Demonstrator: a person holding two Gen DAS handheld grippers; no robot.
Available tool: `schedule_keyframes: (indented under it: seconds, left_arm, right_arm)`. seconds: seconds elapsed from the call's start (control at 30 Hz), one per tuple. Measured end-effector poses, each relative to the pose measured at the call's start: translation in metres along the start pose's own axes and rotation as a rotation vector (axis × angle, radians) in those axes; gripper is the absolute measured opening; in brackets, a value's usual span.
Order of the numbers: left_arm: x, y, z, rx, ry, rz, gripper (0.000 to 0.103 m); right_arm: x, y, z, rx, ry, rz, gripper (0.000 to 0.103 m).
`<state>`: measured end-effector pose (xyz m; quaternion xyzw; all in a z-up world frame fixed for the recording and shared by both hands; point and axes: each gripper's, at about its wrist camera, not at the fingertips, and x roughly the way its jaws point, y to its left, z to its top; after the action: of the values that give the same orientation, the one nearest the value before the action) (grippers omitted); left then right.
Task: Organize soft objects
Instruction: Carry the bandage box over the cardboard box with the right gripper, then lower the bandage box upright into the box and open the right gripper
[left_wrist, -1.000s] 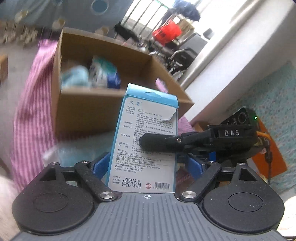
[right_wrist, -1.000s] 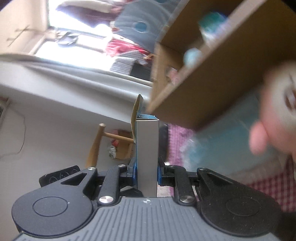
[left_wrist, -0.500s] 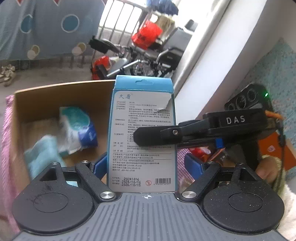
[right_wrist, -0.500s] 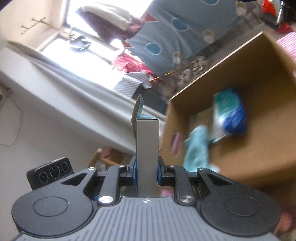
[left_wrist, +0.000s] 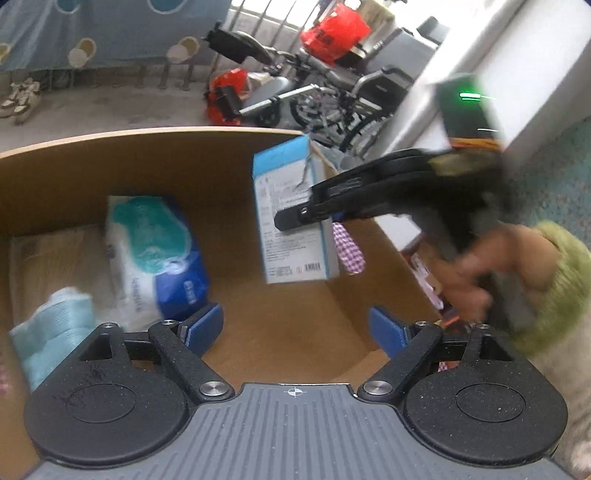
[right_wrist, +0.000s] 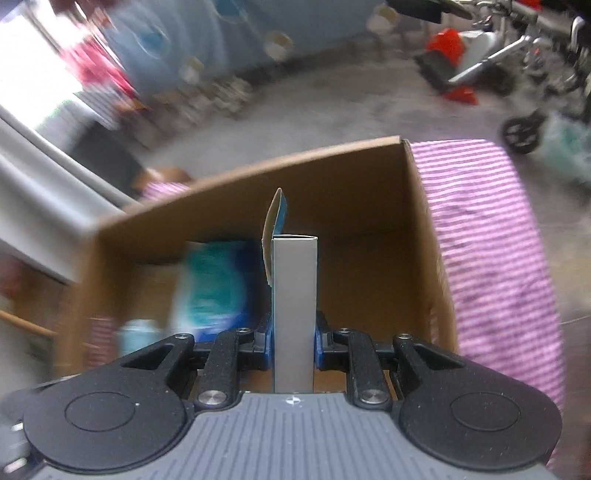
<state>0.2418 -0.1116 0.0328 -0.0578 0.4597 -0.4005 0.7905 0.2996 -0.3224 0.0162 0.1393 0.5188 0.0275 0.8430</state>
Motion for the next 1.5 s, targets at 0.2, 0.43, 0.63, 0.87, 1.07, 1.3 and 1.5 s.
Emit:
schedule_keyframes:
  seconds: [0.2,0.43,0.63,0.87,1.07,1.3,1.5]
  left_arm:
    - [-0.042,0.017,-0.017,-0.040,-0.091,0.020,0.090]
    - [-0.082,0.031,-0.033,-0.073,-0.174,0.060,0.094]
    - [-0.101,0.031,-0.038,-0.069,-0.257,0.118,0.098]
    - [-0.131,0.039,-0.056,-0.105,-0.328,0.121,0.098]
    - [-0.156,0.052,-0.077,-0.155,-0.373,0.143,0.099]
    - [-0.164,0.066,-0.093,-0.206,-0.381,0.170,0.099]
    - [-0.164,0.076,-0.098,-0.223,-0.377,0.163,0.099]
  right_arm:
    - [0.064,0.052,0.013,-0.164,0.063,-0.307,0.023]
    - [0.073,0.087,0.013,-0.171,0.049,-0.301,0.061]
    - [0.048,0.068,0.021,-0.072,-0.006,-0.219,0.061]
    - [0.017,0.054,0.016,-0.063,-0.089,-0.219,0.061]
    - [0.032,0.041,0.012,-0.060,-0.054,-0.216,0.056]
    - [0.062,0.061,-0.008,-0.171,-0.001,-0.260,0.024]
    - [0.078,0.096,-0.021,-0.384,-0.012,-0.519,0.025]
